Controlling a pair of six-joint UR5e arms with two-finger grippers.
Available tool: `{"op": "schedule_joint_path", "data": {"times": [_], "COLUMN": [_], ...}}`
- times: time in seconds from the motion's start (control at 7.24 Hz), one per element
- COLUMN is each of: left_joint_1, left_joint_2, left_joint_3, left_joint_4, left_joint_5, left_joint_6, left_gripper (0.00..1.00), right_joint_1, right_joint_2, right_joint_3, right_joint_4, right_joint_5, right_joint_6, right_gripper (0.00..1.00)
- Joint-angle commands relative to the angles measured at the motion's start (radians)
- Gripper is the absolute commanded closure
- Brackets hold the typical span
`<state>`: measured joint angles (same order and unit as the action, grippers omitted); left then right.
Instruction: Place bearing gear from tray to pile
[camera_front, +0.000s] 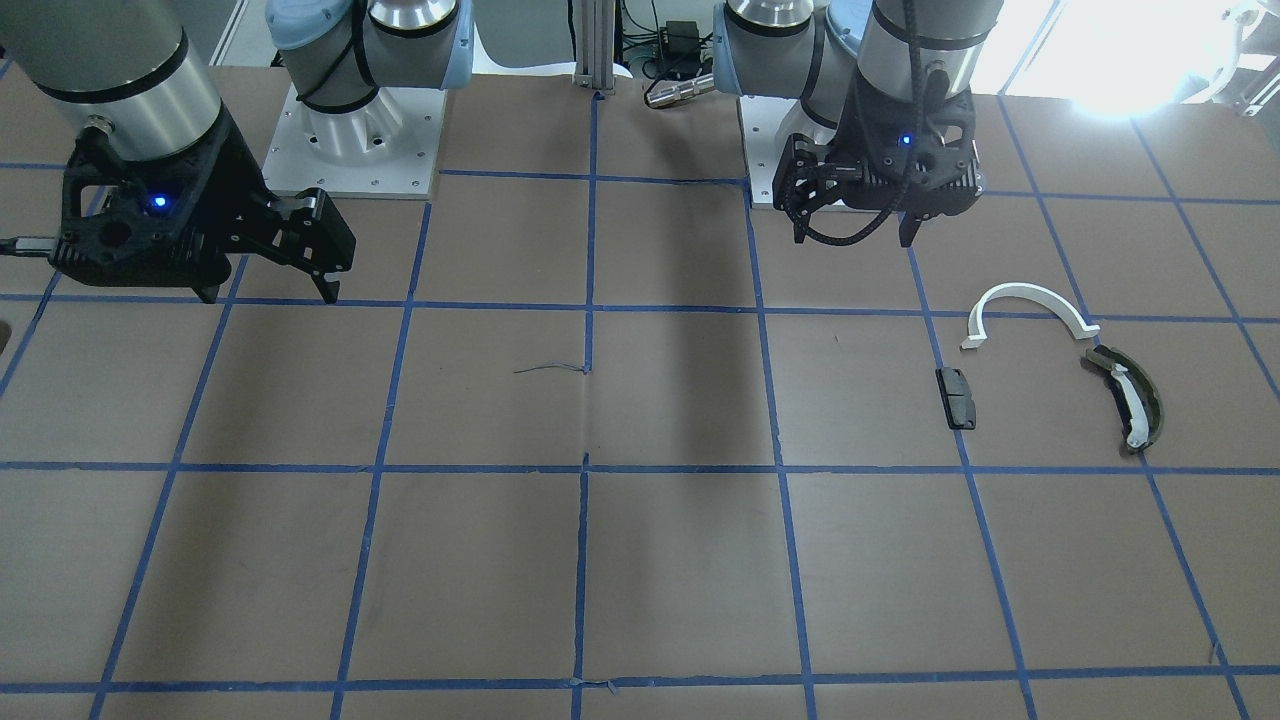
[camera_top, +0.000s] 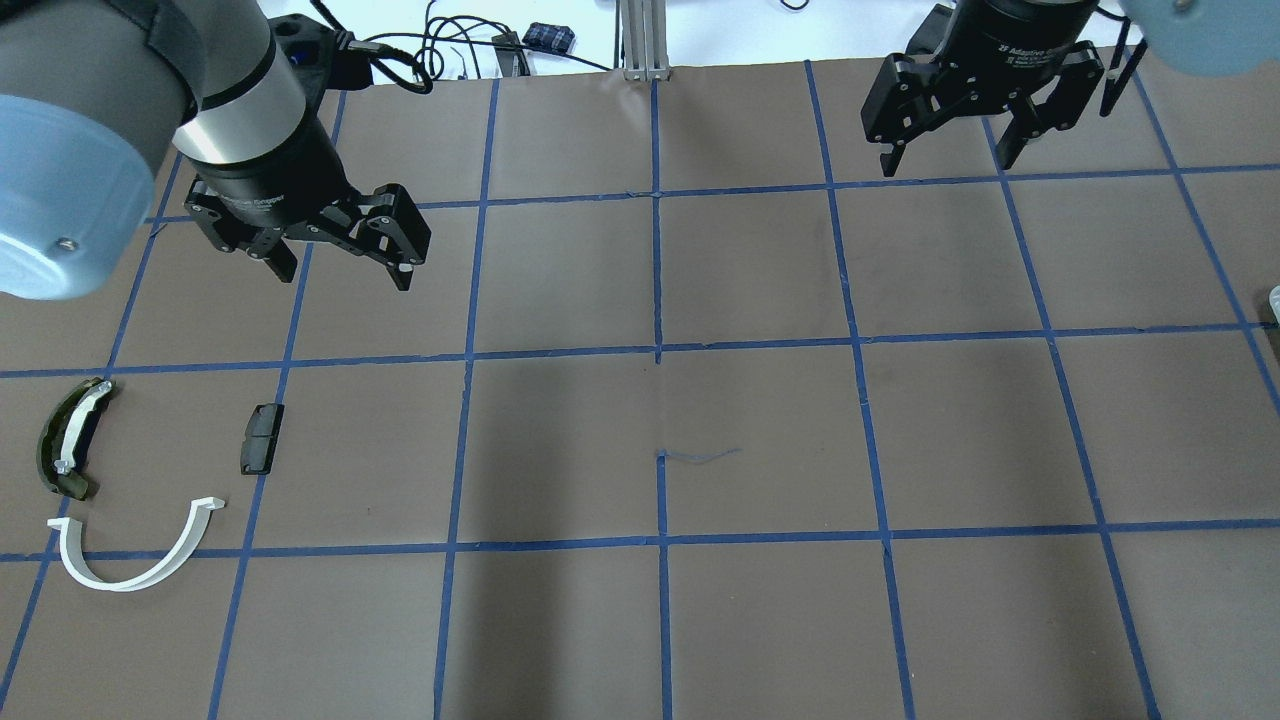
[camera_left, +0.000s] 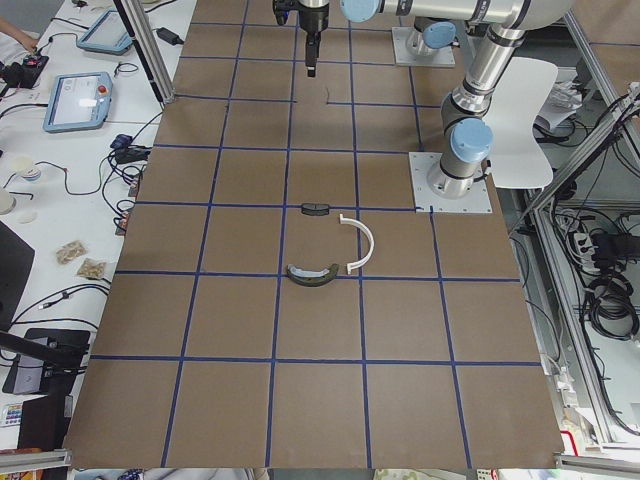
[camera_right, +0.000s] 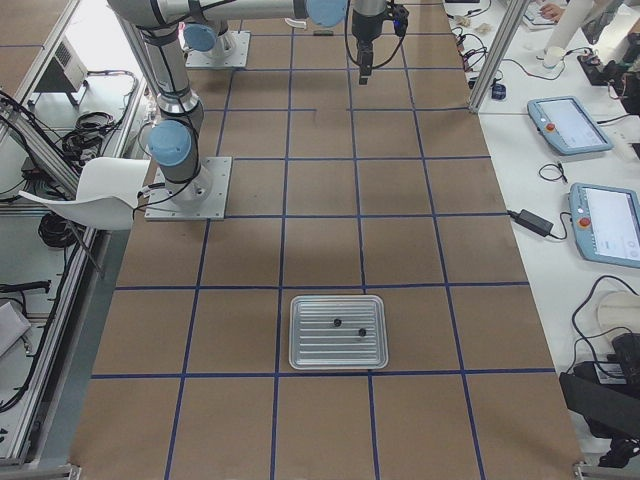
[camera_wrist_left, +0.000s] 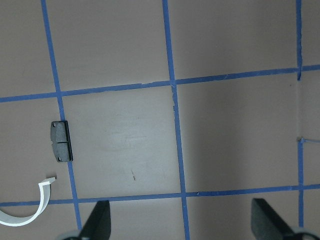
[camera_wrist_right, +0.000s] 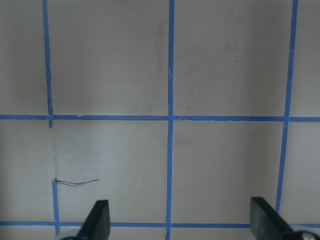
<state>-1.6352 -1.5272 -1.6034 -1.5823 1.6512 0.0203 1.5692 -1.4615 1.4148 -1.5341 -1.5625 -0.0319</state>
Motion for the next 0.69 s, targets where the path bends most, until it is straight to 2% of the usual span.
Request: {"op": "schedule_joint_path", "data": {"times": [0.0,0.55], "left_joint_1": [-0.002,-0.002], "left_joint_2": [-0.001,0.006], "left_joint_3": [0.002,-0.006], "left_joint_4": [0.001,0.008], "left_joint_5": [-0.077,-0.091], "left_joint_6": [0.007,0.006], "left_gripper": [0.00,0.00], "right_joint_1": [0.000,-0.040], "right_joint_2": [0.000,0.006], "right_joint_3": [0.000,-0.004], "right_joint_4": [0.000,-0.004], "right_joint_5": [0.007,-0.014], "right_joint_6": [-0.016,-0.023], "right_gripper": [0.00,0.00]}}
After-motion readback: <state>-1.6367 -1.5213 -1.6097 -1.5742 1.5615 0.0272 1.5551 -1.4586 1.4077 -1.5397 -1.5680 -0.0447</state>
